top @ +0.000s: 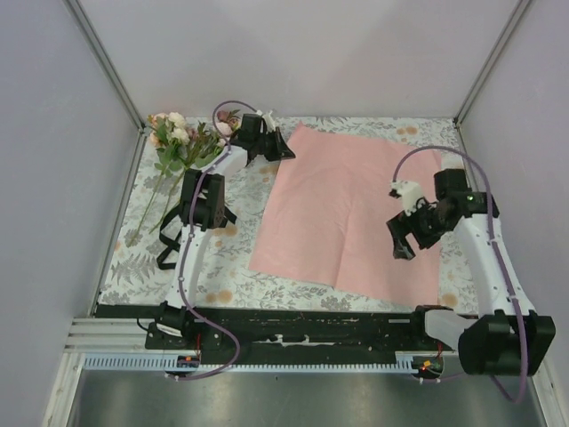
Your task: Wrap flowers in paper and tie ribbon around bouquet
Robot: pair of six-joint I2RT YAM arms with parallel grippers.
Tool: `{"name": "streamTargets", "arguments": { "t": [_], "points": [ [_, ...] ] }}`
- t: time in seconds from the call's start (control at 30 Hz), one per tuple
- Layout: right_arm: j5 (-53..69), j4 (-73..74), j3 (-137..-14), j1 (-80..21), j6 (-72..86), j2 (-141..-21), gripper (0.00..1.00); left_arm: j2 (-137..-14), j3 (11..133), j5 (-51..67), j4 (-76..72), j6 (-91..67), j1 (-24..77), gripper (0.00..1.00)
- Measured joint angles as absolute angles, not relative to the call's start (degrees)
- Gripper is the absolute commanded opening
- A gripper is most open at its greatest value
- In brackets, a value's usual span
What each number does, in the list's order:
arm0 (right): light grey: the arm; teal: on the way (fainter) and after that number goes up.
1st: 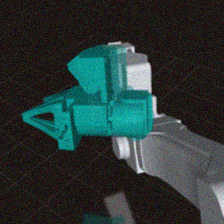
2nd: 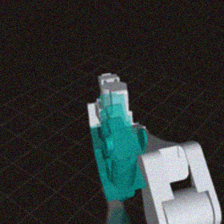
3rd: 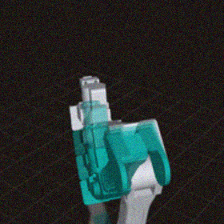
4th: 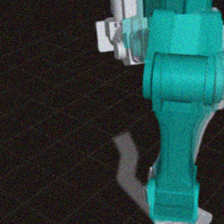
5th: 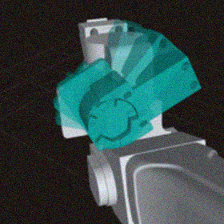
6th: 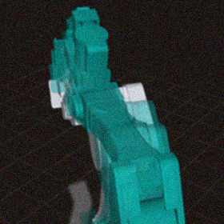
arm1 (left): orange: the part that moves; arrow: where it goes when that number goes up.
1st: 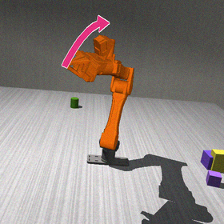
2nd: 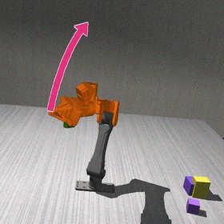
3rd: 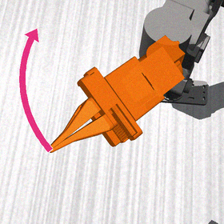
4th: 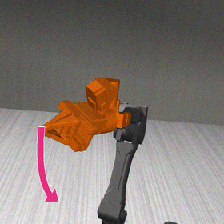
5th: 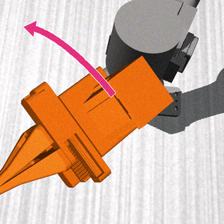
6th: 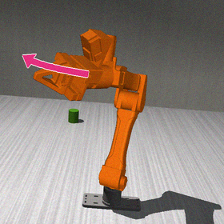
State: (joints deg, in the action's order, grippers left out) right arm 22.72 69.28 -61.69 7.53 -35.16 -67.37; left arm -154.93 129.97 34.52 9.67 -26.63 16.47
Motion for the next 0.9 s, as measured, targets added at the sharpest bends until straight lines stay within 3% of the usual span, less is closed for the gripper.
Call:
{"name": "streamTargets", "arguments": {
  "t": [0.1, 0.23, 0.37, 0.5, 0.63, 0.8, 0.9],
  "points": [
    [22.26, 67.55, -59.53, -1.39, -35.20, -65.04, 0.89, -149.23, 120.84, 32.29, 8.93, -27.73, 14.68, 0.02],
    [21.19, 63.53, -57.58, -10.41, -35.00, -65.63, 0.93, -139.00, 103.83, 28.18, 5.41, -32.99, 9.06, 0.02],
    [18.31, 56.05, -52.86, -24.67, -32.82, -64.01, 0.95, -132.79, 94.54, 24.95, 4.08, -36.73, 3.90, 0.02],
    [12.16, 45.32, -46.63, -41.01, -31.64, -62.48, 0.90, -129.99, 90.83, 23.92, 3.42, -38.41, 4.21, 0.02],
    [4.32, 35.42, -44.21, -54.00, -31.42, -68.25, 0.86, -129.38, 88.66, 24.10, 2.39, -39.64, 6.04, 0.02],
    [-1.39, 26.15, -43.92, -62.46, -31.99, -75.68, 0.85, -128.68, 86.78, 24.58, 1.58, -40.32, 6.94, 0.02],
    [-1.48, 22.74, -41.58, -64.49, -33.82, -76.49, 0.92, -128.18, 86.67, 24.56, 1.61, -40.29, 6.81, 0.02]
  ]
}}
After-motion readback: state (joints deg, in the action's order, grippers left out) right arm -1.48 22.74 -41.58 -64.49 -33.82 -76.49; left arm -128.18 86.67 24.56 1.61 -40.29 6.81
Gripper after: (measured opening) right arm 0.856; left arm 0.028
